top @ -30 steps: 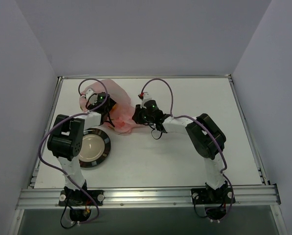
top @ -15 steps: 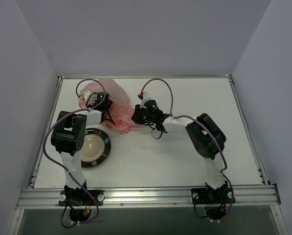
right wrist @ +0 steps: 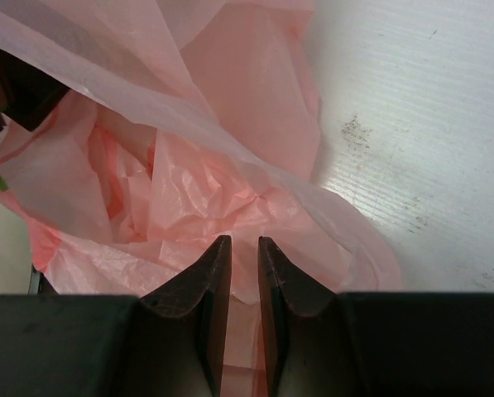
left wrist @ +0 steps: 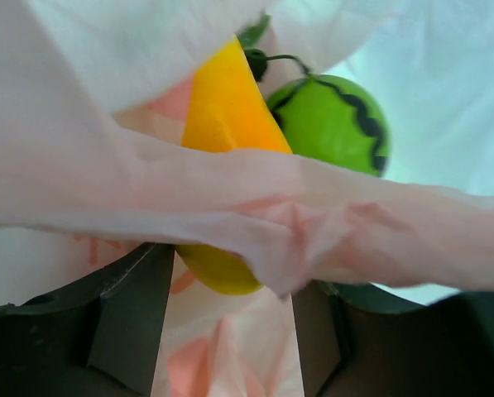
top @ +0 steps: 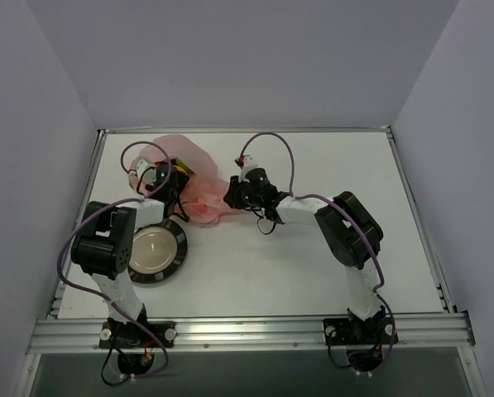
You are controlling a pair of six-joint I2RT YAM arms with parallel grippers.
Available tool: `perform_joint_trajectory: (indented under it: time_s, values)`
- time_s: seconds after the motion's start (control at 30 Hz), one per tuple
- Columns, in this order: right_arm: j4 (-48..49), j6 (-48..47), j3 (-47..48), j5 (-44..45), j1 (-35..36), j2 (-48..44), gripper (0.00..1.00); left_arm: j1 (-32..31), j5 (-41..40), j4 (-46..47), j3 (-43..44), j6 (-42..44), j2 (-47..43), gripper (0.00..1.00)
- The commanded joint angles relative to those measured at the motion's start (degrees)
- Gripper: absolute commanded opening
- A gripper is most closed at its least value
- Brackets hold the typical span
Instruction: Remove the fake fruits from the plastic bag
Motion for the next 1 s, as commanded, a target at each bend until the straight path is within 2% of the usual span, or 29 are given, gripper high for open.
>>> perform_joint_trajectory:
  time_s: [0.0,0.17,0.43,0.57,0.73,0.97]
  values:
    - [1.77,-0.33,-0.82,0.21,-0.22,-3.35,0.16,0.65,5.49,3.59,-0.47,1.14,-6.04,0.13]
    - [1.68,-0.77,-1.17,0.82,-0.22,-3.96,0.16,1.87,12.69,4.91,-3.72,0.70,-10.44,0.05]
    - [1.95,-0.94,-1.70,1.00,-0.31,-5.28,0.16,6.01,29.31,7.90,-6.53,-2.64,-13.68,0.02]
    - [1.95,-0.94,-1.78,1.09,-0.49,-5.55,0.16,6.71,36.15,5.36,-6.54,-2.73,-17.47,0.02]
    - [2.12,-0.94,-2.04,1.52,-0.49,-5.90,0.16,6.63,42.41,-4.20,-6.36,0.08,-24.13,0.02]
    - [2.30,-0.77,-2.13,1.79,-0.93,-6.07,0.16,7.42,42.78,-27.65,-5.93,13.68,-38.99,0.02]
